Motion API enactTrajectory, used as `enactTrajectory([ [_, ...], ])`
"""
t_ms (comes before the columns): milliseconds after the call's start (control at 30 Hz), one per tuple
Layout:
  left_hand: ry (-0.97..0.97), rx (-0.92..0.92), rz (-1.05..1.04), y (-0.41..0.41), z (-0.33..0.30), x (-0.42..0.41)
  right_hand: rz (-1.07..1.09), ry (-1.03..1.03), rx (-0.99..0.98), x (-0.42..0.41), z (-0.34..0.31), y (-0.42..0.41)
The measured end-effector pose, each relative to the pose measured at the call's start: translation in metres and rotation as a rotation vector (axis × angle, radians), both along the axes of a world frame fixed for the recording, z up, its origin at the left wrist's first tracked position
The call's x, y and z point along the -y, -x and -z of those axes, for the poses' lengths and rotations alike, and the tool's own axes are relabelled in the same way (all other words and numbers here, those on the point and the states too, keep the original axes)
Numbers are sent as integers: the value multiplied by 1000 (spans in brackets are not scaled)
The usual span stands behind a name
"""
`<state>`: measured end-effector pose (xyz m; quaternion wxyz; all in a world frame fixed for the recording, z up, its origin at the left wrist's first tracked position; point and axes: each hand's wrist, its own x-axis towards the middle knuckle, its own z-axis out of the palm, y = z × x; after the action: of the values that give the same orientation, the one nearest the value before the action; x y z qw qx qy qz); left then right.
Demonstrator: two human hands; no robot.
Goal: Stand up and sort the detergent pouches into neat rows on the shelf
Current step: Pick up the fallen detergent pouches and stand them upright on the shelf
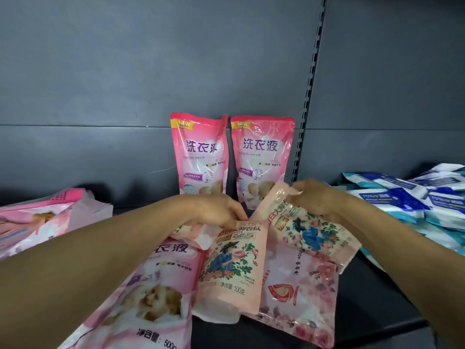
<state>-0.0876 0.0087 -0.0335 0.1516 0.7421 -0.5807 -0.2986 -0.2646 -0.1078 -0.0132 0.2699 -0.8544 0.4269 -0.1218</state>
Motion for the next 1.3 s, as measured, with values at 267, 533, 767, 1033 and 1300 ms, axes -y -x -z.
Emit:
enactTrajectory([
  [267, 138, -209, 8, -6, -13, 6, 226, -79, 699, 15, -16, 23],
  [533, 378, -76, -36, -6, -82, 23, 343, -149, 1047, 23, -8, 16],
  [767, 615, 111, -86, 4, -96, 46, 398, -135, 1038, 28, -1, 13],
  [1033, 685, 275, -61, 11, -77, 70, 444, -34, 970, 27, 9, 14],
  [1300, 724, 529, -98, 20, -67, 64, 392, 17, 838, 15, 12, 20],
])
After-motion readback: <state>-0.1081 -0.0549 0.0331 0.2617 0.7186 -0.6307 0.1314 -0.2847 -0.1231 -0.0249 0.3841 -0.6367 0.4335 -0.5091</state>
